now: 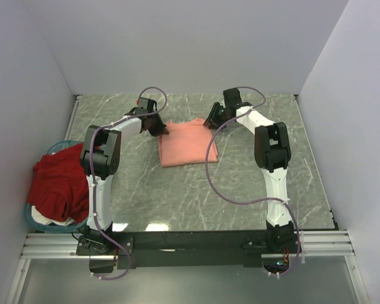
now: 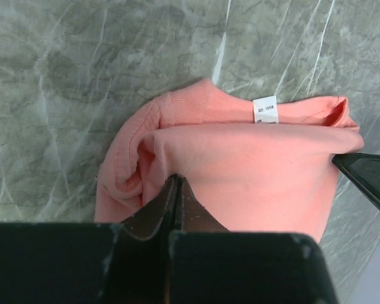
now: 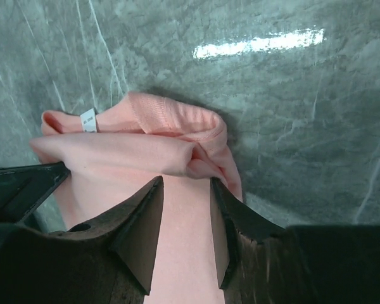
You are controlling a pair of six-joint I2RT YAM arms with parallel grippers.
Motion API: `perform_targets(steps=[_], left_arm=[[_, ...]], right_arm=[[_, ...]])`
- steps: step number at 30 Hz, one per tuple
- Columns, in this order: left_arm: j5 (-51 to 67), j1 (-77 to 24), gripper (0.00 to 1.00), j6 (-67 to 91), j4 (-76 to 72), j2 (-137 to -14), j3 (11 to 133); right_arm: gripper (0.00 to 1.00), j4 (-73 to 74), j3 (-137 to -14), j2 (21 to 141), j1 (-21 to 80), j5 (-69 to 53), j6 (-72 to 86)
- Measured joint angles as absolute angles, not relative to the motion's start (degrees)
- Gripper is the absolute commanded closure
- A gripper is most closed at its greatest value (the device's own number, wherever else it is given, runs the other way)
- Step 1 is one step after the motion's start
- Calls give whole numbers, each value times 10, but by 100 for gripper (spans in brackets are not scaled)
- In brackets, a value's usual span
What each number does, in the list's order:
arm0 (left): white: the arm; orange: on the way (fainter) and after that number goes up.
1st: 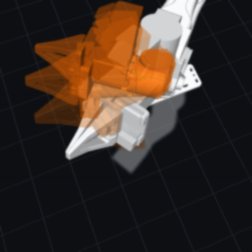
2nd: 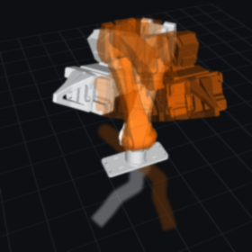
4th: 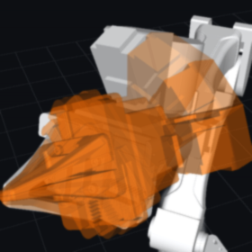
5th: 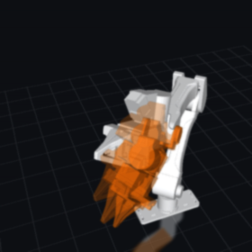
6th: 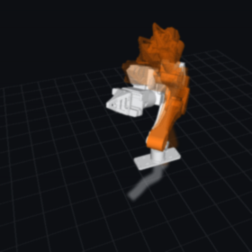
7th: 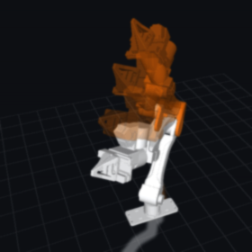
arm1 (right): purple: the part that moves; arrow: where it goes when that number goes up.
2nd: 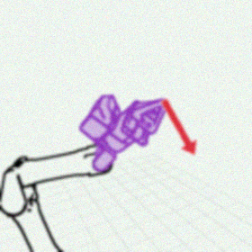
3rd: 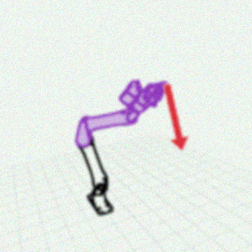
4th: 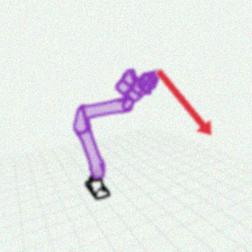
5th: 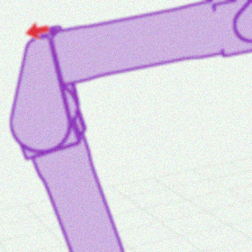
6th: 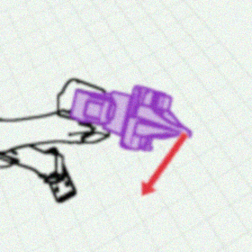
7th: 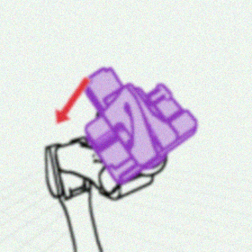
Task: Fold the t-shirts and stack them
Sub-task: Fold the tshirt, then neatly place the folded tshirt to the corner
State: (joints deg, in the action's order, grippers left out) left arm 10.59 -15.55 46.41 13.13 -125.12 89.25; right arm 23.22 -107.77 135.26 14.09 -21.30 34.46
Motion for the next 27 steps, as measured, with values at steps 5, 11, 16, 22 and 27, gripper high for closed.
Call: perform_targets(steps=[5,11,16,22,27], left_arm=[[112,-156,96,462,133,-1251,894],[123,-154,85,450,171,-1238,913],[139,-156,83,449,204,-1157,907],[142,-202,80,453,194,-939,803],[161,-258,78,450,180,-766,671]], right_arm=[[57,235,-1076,1349,138,-214,342],[54,252,-1044,1296,131,-186,324],[54,248,-984,1207,128,-157,300],[54,225,-897,1139,136,-112,267],[53,211,-837,1135,141,-118,254]])
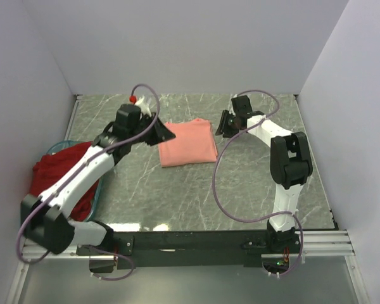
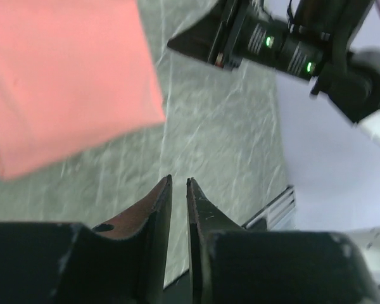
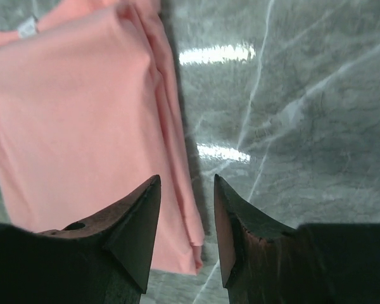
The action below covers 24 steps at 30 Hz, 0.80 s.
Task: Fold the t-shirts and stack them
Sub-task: Neatly place the folded tshirt to the corner
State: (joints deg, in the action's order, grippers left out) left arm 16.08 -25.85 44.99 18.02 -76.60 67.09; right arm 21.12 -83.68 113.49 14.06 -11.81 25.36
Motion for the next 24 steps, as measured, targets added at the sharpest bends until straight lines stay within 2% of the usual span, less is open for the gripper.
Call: perform_targets(steps=[7,10,24], left_arm=[[151,-256,72,417,228,-624,541],[146,-256,71,404,248,-582,514],[124,-255,72,364,263,-533,444]], right_arm=[[44,187,-810,1140,155,-124,242],[43,168,-802,1140,166,-127,241],[43,178,-818,1175,205,-83,245]])
